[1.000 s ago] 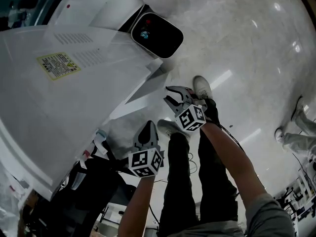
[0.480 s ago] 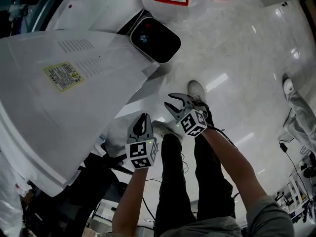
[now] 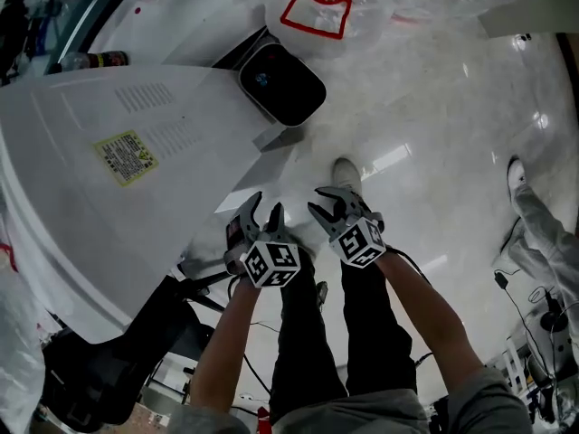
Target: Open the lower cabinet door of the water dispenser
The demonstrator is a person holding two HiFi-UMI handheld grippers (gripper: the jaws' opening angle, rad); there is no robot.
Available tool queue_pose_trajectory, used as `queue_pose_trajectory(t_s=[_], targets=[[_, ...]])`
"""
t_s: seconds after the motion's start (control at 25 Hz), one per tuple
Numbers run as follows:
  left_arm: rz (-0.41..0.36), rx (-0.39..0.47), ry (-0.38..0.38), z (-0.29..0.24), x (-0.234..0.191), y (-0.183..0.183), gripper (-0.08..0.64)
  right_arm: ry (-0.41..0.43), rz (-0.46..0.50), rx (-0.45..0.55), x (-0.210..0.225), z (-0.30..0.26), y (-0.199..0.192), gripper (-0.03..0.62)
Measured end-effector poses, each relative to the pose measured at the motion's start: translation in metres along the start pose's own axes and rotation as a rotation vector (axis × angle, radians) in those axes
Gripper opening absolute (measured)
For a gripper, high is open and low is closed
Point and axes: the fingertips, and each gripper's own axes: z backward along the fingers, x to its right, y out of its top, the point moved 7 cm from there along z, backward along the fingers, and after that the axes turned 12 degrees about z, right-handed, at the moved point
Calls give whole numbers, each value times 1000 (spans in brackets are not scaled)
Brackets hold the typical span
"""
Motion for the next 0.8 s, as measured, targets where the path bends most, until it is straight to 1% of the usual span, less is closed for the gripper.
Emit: queue_pose_trajectory(t_s=[0.04, 0.08, 0.24, 0.44, 0.52, 0.68, 0.8], targets=[[-60, -24, 5, -4, 3, 2, 201, 7, 8, 0, 3, 4, 0, 132], [-100, -48, 9, -7, 4, 5, 207, 14, 16, -1, 6, 7, 0, 132], [-200, -123, 25, -20, 4, 10, 209, 36, 41, -6, 21, 17, -2, 132], [-384, -173, 16, -36, 9, 10, 210, 42, 48, -2, 36, 23, -5, 132], [-407, -193, 4, -40, 11, 10, 210, 44, 47, 0, 38, 24, -6, 132], [-378, -193, 6, -43, 12, 12, 195, 49, 46, 5, 35, 24, -8, 132], [-397, -180, 14, -41, 13, 12, 190, 46, 39, 5, 29, 24, -11, 132]])
